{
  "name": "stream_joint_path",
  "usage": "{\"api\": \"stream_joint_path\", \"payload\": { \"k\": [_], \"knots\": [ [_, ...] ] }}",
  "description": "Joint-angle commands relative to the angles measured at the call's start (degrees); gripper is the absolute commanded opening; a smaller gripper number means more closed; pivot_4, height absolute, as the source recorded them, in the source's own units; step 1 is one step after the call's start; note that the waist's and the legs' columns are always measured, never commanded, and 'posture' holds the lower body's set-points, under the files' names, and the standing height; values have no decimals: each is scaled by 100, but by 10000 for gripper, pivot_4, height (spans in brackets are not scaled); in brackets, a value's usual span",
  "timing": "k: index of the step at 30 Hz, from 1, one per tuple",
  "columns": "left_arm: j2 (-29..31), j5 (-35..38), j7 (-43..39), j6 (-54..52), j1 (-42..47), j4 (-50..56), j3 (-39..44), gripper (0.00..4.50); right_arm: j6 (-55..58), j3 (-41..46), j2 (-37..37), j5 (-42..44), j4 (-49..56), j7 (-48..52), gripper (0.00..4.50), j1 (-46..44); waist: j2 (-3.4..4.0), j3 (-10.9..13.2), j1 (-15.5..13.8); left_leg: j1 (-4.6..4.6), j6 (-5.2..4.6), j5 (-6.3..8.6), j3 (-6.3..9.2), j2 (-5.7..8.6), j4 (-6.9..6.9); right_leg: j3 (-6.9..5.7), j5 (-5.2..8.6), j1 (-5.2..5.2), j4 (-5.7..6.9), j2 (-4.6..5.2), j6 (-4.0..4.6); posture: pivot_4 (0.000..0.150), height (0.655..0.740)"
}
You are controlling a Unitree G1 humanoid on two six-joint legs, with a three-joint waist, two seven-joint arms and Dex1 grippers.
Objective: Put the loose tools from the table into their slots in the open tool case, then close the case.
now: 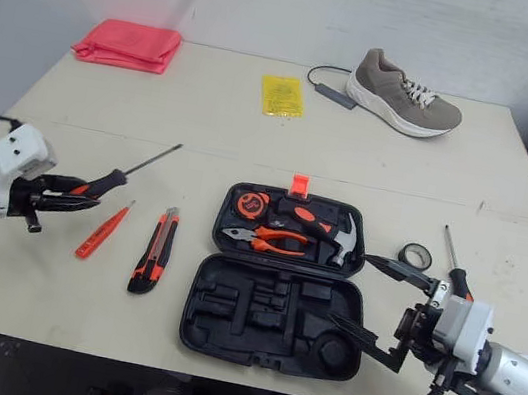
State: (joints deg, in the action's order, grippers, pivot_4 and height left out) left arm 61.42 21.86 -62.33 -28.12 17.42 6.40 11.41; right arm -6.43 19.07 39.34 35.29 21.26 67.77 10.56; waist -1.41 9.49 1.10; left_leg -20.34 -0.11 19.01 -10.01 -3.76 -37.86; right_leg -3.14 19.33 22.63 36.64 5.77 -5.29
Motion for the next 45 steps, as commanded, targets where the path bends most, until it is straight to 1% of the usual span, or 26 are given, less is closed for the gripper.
{"api": "stream_joint_path", "payload": {
  "k": [1,4,7,11,14,17,21,25,28,31,35,39,45],
  "knots": [
    [20,182,-353,-8,362,813,-448,7983,-111,269,88,88,-82,111,45000,78,0,0,-1,0,1,0,0,-2,-1,7,0,0,1,-7,0,1500,7400],
    [-46,154,-538,-149,770,1236,-1018,7983,-121,337,114,60,-163,168,45000,195,2,1,-7,0,2,0,-1,-3,-5,22,0,-1,1,-18,0,1500,7400],
    [-238,-90,-607,-270,1199,1609,-1760,7983,-142,371,98,36,-191,186,45000,323,3,1,-26,1,2,0,-2,-3,-11,27,0,-3,2,-26,0,1500,7400],
    [-603,-456,-460,-672,1658,1925,-2603,7983,-144,376,72,18,-139,112,45000,434,3,1,-64,1,2,0,-4,5,-19,34,-1,-4,3,-37,-2,1500,7400],
    [-864,-714,-347,-995,1922,2083,-3098,7983,-99,368,68,12,-44,3,45000,471,3,1,-100,0,2,0,-3,5,-26,38,-1,-4,6,-42,-2,1500,7400],
    [-1171,-842,-198,-1429,2091,2240,-3500,7983,52,314,81,-6,273,-219,45000,540,3,1,-106,0,2,0,0,4,-29,44,-1,-5,9,-41,-2,1500,7400],
    [-1538,-1267,137,-1625,2192,2242,-3986,7983,262,309,100,-42,650,-505,45000,650,3,1,-110,-1,2,0,6,1,-32,53,0,-7,10,-38,-3,1500,7400],
    [-1889,-1822,436,-1706,2424,1958,-4480,7983,411,345,116,-34,841,-696,45000,683,3,1,-115,-1,2,-1,8,3,-37,52,0,-9,11,-38,-3,1500,7400],
    [-1992,-2104,549,-1881,2573,1825,-4648,7983,494,364,137,-20,904,-757,45000,689,3,1,-117,-2,2,-1,9,4,-39,51,0,-10,12,-39,-3,1500,7400],
    [-2039,-2179,539,-1926,2612,1803,-4655,7983,558,384,151,-8,949,-791,45000,697,3,1,-107,-2,1,-1,10,2,-38,50,0,-10,12,-39,-2,1500,7400],
    [-1867,-2405,472,-1939,2605,1846,-4728,7983,682,401,172,18,1043,-863,45000,683,3,1,-111,-2,2,-1,11,-2,-39,50,0,-9,14,-38,-2,1500,7400],
    [-1902,-2547,485,-1845,2621,1745,-4806,7983,868,352,221,47,1227,-1025,45000,590,3,1,-113,-2,0,-2,11,-3,-40,50,1,-9,17,-34,-2,1500,7400],
    [-2104,-2735,539,-1812,2670,1646,-4868,7983,1248,294,299,114,1572,-1307,45000,431,3,1,-142,-2,-4,-4,17,-2,-44,48,0,-13,17,-31,-2,1500,7400]
  ]
}}
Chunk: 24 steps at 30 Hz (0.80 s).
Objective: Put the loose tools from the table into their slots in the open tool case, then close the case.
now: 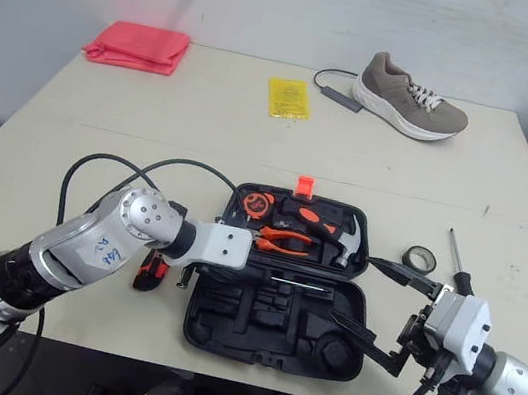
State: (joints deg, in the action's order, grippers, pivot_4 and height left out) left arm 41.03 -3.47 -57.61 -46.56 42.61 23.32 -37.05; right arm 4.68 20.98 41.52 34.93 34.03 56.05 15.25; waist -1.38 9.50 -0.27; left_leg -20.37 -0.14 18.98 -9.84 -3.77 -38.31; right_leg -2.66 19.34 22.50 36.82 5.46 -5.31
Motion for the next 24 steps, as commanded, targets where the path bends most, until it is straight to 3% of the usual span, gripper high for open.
{"api": "stream_joint_path", "payload": {
  "k": [1,11,13,17,24],
  "knots": [
    [-90,-227,64,26,158,-52,-33,7983,182,105,87,159,328,-158,45000,-51,0,0,-16,0,-1,0,0,1,-1,0,0,0,0,1,0,1500,7400],
    [-281,-478,28,123,181,-107,-81,7983,405,131,90,206,444,-241,45000,-127,0,0,-78,-2,-3,-1,1,2,-3,-1,0,0,1,1,0,1500,7400],
    [-296,-430,-8,174,167,-44,-19,18484,388,135,77,195,416,-215,45000,-113,0,0,-92,-2,-3,-1,1,2,-3,-1,0,0,1,1,-1,1500,7400],
    [-322,-333,12,414,149,86,256,34853,357,139,51,183,389,-183,45000,-65,0,0,-106,-4,-4,-1,3,2,-7,-2,0,-1,3,2,-1,1500,7400],
    [-82,217,-271,891,-151,139,1030,34853,376,168,46,236,424,-137,45000,81,1,-1,-84,-5,-3,-1,5,-2,-3,-5,0,2,4,1,0,1500,7400]
  ]
}}
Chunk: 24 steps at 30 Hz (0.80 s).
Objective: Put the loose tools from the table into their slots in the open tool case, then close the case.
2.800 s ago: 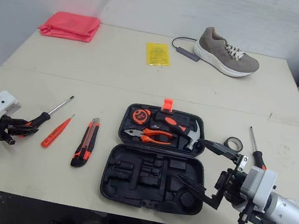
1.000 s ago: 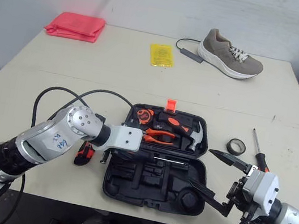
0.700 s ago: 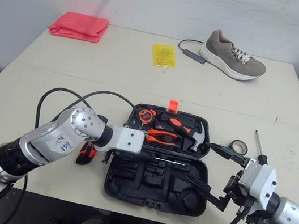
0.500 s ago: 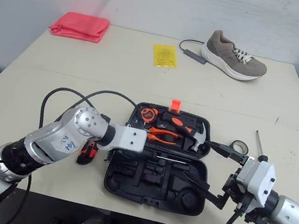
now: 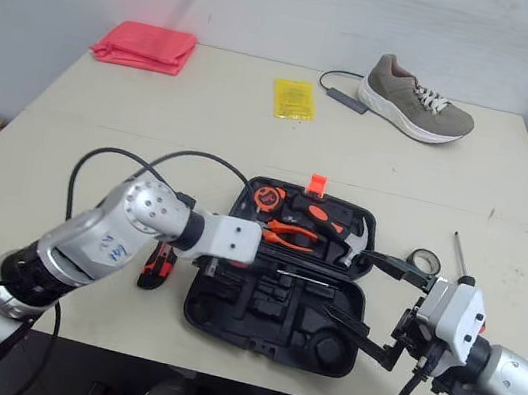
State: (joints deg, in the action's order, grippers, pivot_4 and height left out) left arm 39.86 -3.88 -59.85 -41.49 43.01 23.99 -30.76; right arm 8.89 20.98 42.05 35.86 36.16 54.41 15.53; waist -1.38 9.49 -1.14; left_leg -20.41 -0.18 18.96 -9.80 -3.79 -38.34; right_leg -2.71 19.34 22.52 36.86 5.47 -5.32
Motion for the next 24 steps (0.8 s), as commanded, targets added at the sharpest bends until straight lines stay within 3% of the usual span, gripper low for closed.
{"api": "stream_joint_path", "payload": {
  "k": [1,2,5,10,15,24],
  "knots": [
    [19,329,-22,523,-285,-5,523,34853,-49,174,-9,148,221,25,45000,72,1,0,3,1,0,0,-1,0,1,0,0,0,-1,0,0,1500,7400],
    [-42,478,-31,769,-402,-107,681,34853,-48,184,-12,158,229,18,45000,90,1,0,1,1,0,0,-1,-1,0,0,0,0,1,1,0,1500,7400],
    [-664,1335,70,955,-882,-427,1394,25924,-58,215,-32,186,232,0,45000,153,1,-1,-3,1,0,0,0,-1,-4,-1,0,-1,3,6,0,1500,7400],
    [-1307,1614,175,1961,-1484,-1295,1703,2111,-207,278,-134,146,99,35,45000,264,0,0,-12,-6,-3,2,8,0,-16,-10,-1,-3,2,7,-1,1500,7400],
    [-1644,1370,371,2616,-1590,-1882,1485,945,-554,365,-298,17,-202,266,45000,516,0,0,-23,-5,-4,2,8,2,-14,-14,-1,-5,0,6,-2,1500,7400],
    [-1777,979,571,2467,-1453,-2147,1161,945,-1465,293,-618,-269,-1047,791,45000,809,1,-1,3,0,-9,5,2,2,-11,-21,-3,-6,0,3,-6,1500,7400]
  ]
}}
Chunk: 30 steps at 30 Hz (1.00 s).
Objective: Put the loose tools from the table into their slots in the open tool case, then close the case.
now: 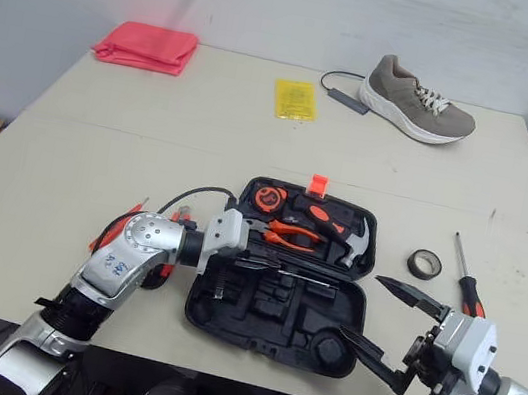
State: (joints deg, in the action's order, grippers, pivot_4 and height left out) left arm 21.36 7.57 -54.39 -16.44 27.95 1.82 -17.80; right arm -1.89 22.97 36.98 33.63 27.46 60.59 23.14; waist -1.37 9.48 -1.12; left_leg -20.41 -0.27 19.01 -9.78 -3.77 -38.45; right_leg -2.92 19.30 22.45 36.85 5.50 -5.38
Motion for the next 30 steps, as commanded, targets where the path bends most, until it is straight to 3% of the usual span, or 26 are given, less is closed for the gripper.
{"api": "stream_joint_path", "payload": {
  "k": [1,9,21,30],
  "knots": [
    [110,-283,62,-80,63,21,-203,945,-508,85,-149,-73,-291,244,45000,78,1,0,-1,1,1,0,0,0,3,0,0,0,0,0,0,1500,7400],
    [187,-904,111,97,145,-345,-802,945,-1097,135,-297,-80,-726,560,45000,311,10,-12,-24,13,1,0,-2,-1,6,6,0,-12,-3,4,0,1500,7400],
    [82,-1267,-205,-1434,542,-305,-1728,945,-1558,84,-413,-80,-1086,715,45000,476,45,-70,-34,71,-21,25,37,8,30,-12,-1,-121,-77,47,-2,1500,7400],
    [46,-1163,-113,-1019,565,-296,-1425,945,-1655,-19,-460,-156,-1151,582,45000,401,73,-90,-18,123,-60,71,44,8,36,-31,1,-182,-102,82,2,1500,7400]
  ]
}}
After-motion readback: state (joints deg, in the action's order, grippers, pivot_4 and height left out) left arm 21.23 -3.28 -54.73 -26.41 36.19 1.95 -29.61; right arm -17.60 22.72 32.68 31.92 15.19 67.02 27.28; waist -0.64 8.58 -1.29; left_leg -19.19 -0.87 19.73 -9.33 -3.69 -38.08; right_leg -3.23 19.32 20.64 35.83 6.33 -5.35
